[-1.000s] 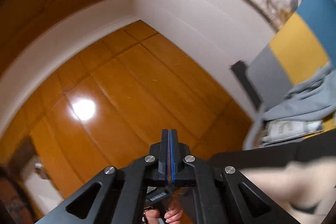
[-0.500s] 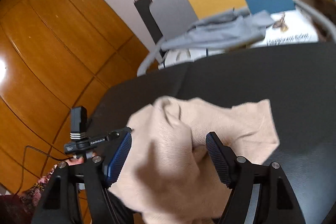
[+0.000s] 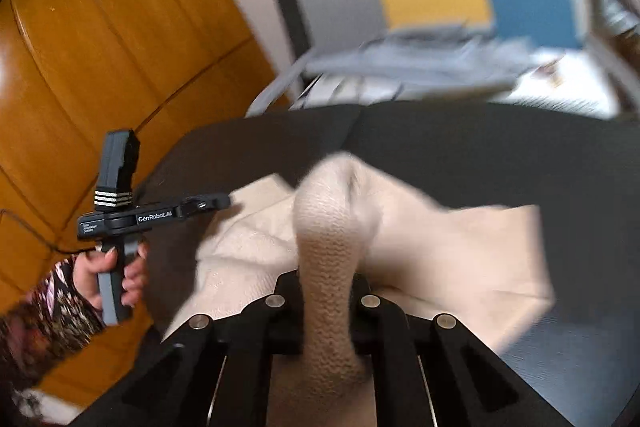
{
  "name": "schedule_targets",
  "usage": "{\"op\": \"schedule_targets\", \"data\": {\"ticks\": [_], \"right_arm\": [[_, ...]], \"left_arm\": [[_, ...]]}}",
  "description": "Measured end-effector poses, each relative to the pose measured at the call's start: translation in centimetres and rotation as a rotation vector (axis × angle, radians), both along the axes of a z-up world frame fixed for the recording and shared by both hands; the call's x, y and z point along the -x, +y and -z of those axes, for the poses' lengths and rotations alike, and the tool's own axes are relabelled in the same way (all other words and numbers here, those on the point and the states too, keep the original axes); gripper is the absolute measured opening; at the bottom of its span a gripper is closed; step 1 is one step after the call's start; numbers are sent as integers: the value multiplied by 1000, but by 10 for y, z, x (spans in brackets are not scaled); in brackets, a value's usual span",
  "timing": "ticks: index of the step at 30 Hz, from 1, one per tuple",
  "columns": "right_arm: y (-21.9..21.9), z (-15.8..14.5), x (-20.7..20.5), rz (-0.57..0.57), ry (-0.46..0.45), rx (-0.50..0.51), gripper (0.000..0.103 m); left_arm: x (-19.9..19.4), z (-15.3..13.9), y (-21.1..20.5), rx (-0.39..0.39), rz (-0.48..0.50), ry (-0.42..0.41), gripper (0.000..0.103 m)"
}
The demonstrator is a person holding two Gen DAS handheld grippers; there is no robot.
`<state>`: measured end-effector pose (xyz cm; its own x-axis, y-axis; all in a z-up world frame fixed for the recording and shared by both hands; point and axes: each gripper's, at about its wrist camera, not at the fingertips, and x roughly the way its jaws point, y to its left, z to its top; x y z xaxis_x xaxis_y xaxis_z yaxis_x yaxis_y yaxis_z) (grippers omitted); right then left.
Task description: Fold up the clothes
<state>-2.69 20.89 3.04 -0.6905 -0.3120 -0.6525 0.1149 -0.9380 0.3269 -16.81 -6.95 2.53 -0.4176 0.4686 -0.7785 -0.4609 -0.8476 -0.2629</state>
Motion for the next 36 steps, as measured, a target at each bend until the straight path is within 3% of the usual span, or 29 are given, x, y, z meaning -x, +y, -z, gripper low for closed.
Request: {"op": "schedule_targets", "data": {"ticks": [1, 5, 10, 13, 22, 26, 29, 32, 34, 36], "right_arm": [[13, -5, -15, 39, 11, -29, 8], [66, 25, -51, 173, -85, -41, 8], [104, 90, -71, 250, -205, 103, 8], [111, 106, -76, 256, -202, 192, 8], [121, 107, -83, 218, -182, 261, 8], [121, 108, -84, 212, -178, 284, 9], [119, 108, -79, 209, -177, 292, 9], [116, 108, -74, 205, -176, 300, 9], [113, 109, -72, 206, -176, 305, 9], [110, 109, -69, 211, -177, 307, 9]], "left_arm": [[2, -1, 8, 13, 24, 2, 21], [11, 0, 47, 58, 128, -30, 21], [27, 12, 95, 147, 235, -72, 21], [37, 21, 124, 205, 295, -96, 22], [64, 48, 195, 378, 460, -154, 31], [50, 53, 204, 510, 582, -29, 41], [37, 50, 201, 574, 642, 7, 44], [30, 51, 195, 562, 650, 29, 49], [26, 51, 192, 519, 664, -11, 49], [21, 51, 190, 507, 672, -52, 57]]}}
